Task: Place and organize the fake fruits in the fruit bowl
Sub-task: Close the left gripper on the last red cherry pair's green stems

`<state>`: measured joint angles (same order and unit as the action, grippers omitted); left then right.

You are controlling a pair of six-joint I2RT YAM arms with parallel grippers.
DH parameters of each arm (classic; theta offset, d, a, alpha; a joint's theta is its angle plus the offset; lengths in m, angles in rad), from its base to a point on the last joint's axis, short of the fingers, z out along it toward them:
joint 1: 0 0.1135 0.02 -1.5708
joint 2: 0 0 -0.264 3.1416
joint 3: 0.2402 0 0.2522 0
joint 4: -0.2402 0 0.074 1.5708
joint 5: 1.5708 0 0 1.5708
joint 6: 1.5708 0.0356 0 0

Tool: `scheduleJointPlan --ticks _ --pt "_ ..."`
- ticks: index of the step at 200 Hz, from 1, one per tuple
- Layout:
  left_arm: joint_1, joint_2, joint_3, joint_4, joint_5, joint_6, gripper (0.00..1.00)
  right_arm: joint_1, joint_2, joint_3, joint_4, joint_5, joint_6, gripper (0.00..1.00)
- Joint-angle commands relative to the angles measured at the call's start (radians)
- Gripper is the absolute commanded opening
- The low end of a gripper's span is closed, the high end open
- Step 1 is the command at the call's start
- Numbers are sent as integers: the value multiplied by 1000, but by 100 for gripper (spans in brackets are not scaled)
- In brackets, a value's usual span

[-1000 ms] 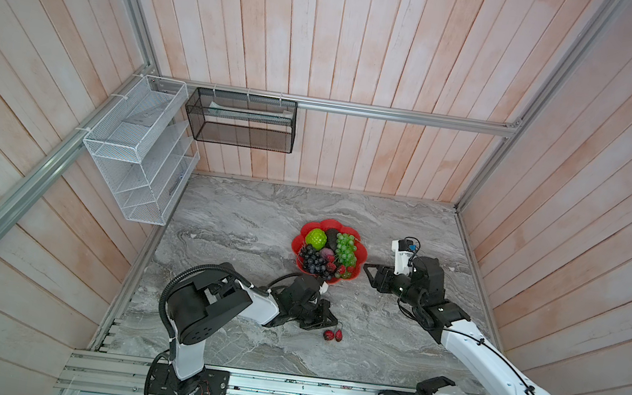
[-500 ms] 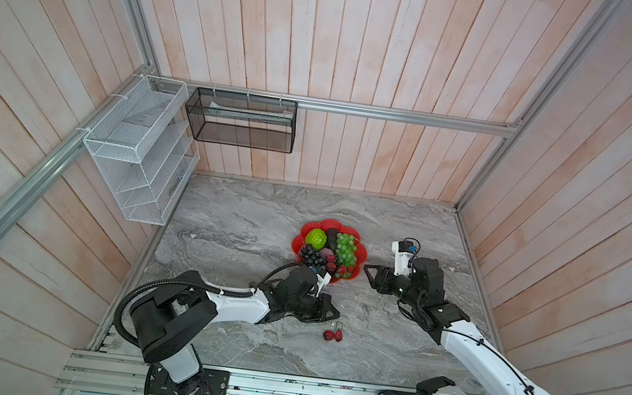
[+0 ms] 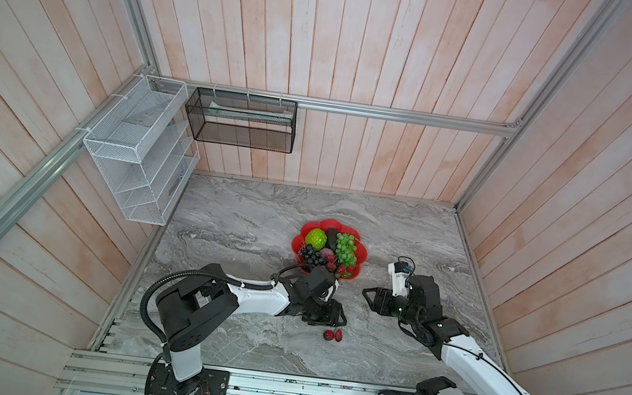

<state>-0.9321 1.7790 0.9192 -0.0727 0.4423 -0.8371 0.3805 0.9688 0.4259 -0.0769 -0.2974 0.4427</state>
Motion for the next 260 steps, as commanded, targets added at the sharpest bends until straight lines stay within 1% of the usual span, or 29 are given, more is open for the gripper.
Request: scheduleJointPlan --ticks 1,30,46,65,68,77,84,95,108,127,152,185,204,225,260 --pt "-10 42 31 -30 20 23 60 -1 -18 -7 -2 -11 10 59" --pt "-13 81 48 -23 30 21 58 -1 0 -4 21 -14 10 59" --pt "-14 106 64 -46 33 28 56 -1 11 -1 27 -15 6 59" --pt "-14 123 91 -99 10 39 52 -2 11 0 33 -12 4 59" --pt "-42 126 95 -108 5 42 51 -1 9 0 34 -11 4 59" --pt "-50 133 107 -129 -8 46 49 -2 9 -1 39 -8 5 59" --pt "-53 142 116 -149 -20 49 45 -2 7 -3 46 -7 7 59" --pt "-58 158 140 -197 -48 60 36 -2 10 -3 53 -5 8 59" --pt "-75 174 176 -271 -112 82 33 -3 8 -3 59 -5 9 59" --pt "-95 192 224 -363 -194 104 33 -2 2 -13 75 -1 11 59" --pt "-109 188 234 -403 -259 107 33 -3 -11 -27 92 7 16 59" --pt "-138 168 270 -470 -354 139 46 -3 -33 -38 103 18 15 59" --pt "-160 177 307 -528 -416 160 49 -5 -48 -46 108 28 15 59" --pt "-189 206 360 -585 -474 179 49 -10 -68 -52 105 37 15 59" --pt "-237 256 431 -651 -528 191 49 -17 -125 -68 90 65 8 60"
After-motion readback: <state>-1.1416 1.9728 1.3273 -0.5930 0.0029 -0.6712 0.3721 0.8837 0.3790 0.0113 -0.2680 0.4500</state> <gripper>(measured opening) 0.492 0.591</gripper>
